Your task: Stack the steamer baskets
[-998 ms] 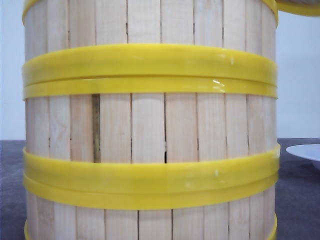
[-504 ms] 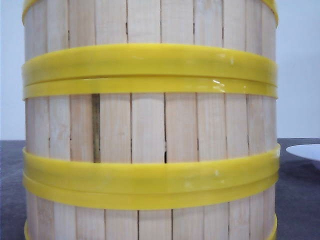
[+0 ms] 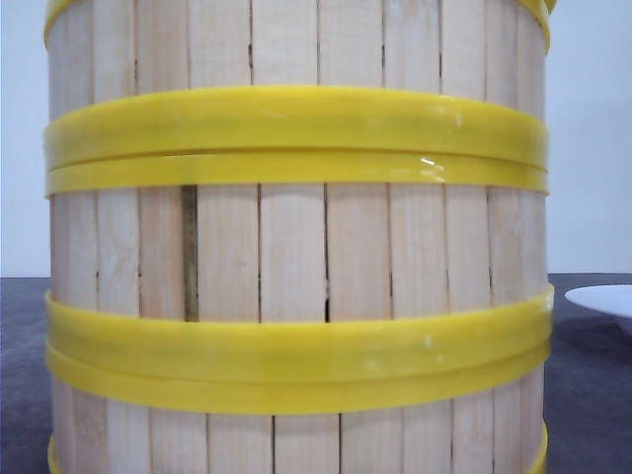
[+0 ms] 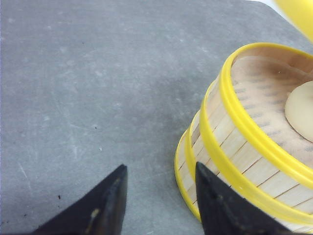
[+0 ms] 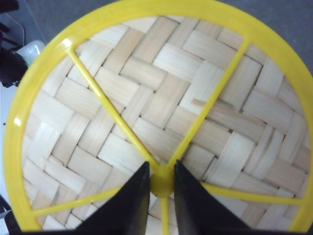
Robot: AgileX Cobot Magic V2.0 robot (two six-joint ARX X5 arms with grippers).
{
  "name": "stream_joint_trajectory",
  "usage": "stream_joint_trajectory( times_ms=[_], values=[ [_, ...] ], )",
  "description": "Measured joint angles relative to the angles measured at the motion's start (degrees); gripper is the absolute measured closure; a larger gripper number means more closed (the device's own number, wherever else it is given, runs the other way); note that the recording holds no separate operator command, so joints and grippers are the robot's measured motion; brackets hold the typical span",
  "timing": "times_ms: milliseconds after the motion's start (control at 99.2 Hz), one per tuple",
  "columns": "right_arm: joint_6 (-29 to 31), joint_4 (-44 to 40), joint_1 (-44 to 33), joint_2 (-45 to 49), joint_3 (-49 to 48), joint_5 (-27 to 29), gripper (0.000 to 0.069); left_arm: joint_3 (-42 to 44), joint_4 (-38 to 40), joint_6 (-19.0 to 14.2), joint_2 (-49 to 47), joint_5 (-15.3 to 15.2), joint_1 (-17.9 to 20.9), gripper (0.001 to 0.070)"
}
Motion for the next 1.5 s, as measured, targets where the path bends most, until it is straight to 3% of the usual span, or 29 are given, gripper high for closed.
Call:
stream_joint_trajectory(
  times_ms=[1502],
  values=[
    [-1.4,-0.7,2.5,7.5,0.3,-0.1,0.0616,0.0,0.0,0.0,0.0,0.0,0.0,0.0454]
  ],
)
